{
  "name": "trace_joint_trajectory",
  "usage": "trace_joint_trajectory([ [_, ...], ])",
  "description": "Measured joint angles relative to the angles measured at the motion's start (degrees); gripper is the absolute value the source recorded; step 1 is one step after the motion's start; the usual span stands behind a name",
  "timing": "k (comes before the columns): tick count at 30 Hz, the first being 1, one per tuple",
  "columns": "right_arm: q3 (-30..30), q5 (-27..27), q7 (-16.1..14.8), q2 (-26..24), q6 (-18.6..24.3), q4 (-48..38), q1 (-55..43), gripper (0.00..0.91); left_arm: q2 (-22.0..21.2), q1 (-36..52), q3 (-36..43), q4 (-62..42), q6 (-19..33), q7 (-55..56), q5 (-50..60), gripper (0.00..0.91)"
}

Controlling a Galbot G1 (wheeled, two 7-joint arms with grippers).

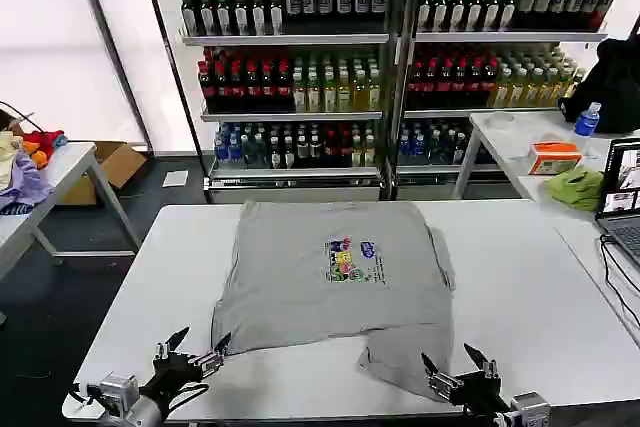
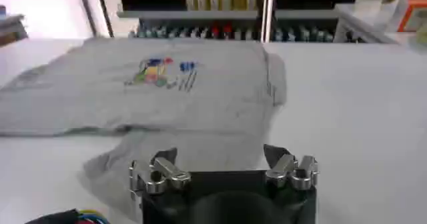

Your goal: Fold and organize the clothes.

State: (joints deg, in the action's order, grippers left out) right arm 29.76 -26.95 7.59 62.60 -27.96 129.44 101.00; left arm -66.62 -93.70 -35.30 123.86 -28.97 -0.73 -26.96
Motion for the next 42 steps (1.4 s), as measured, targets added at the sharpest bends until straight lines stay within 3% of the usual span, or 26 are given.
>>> trace_joint_trajectory([
  [4,-1.07,0.25,1.0,0.48,-0.87,-0.09,0.46,0.907,-0.94,0.87,1.07,-0.85,-0.93,1.43,-0.01,0.897],
  [5,-1.28,0.34,1.28,0.61,-1.08,-0.2,0.61,0.343,-1.24,0.94,1.38,-1.04,-1.06,1.65,0.08,0.826],
  [6,-1.54,0.39,1.59,0.72,-1.31,-0.36,0.76,0.04,-1.46,1.01,1.65,-1.26,-1.21,1.8,0.18,0.736],
  [7,-1.73,0.42,1.8,0.78,-1.43,-0.5,0.86,0.0,-1.72,1.11,1.9,-1.49,-1.34,2.06,0.36,0.433],
  [8,-1.92,0.48,1.95,0.77,-1.47,-0.63,0.88,0.0,-2.0,1.19,2.19,-1.75,-1.42,2.24,0.6,0.282],
  [9,-2.13,0.55,2.18,0.77,-1.46,-0.77,0.86,0.0,-2.27,1.23,2.45,-1.98,-1.47,2.34,0.82,0.03],
  [10,-2.32,0.56,2.35,0.82,-1.45,-0.82,0.86,0.0,-2.55,1.32,2.73,-2.24,-1.52,2.55,1.08,0.01],
  [24,-4.42,0.04,3.16,1.64,-0.74,-1.72,0.23,0.0,-5.23,1.5,4.33,-3.61,-1.25,3.25,3.82,0.01],
  [42,-2.54,-1.37,-0.99,-0.79,3.61,0.39,2.81,0.0,-6.11,-0.05,4.21,-3.36,1.35,2.47,5.07,0.02],
])
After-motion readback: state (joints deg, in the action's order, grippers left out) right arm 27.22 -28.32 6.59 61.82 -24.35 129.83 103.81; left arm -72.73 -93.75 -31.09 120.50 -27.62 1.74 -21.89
